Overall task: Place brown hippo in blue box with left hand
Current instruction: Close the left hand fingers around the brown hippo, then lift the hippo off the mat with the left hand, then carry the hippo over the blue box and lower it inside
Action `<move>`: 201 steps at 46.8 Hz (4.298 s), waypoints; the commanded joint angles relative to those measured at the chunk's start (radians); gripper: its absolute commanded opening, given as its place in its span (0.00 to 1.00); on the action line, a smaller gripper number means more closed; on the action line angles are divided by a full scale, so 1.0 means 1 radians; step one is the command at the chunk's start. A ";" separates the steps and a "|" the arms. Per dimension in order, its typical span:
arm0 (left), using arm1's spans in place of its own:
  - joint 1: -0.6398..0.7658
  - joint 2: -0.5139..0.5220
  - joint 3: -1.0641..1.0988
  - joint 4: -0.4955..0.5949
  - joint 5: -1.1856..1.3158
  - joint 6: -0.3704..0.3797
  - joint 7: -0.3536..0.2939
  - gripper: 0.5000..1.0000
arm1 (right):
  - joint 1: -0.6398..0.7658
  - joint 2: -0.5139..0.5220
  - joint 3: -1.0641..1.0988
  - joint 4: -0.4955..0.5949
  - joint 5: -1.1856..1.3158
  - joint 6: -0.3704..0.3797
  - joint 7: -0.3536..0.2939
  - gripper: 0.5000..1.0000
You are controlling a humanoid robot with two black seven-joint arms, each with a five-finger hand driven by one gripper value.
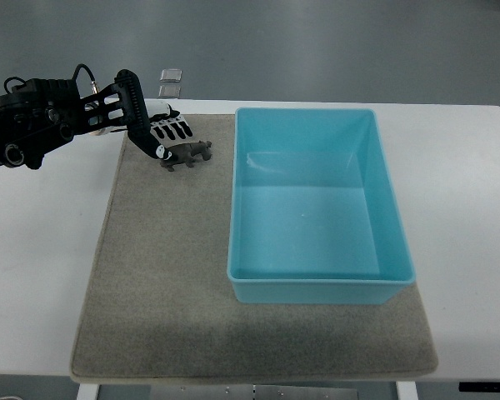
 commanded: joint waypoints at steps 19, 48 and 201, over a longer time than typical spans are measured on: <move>0.002 0.002 0.018 0.000 0.006 0.000 0.000 0.42 | 0.000 0.000 0.000 0.000 0.000 -0.001 -0.001 0.87; 0.002 -0.001 0.029 0.000 0.006 0.001 0.000 0.40 | 0.000 0.000 0.000 0.000 0.000 -0.001 0.001 0.87; -0.170 -0.333 -0.024 -0.230 0.143 0.003 0.046 0.00 | 0.000 0.000 0.000 0.000 0.000 0.001 -0.001 0.87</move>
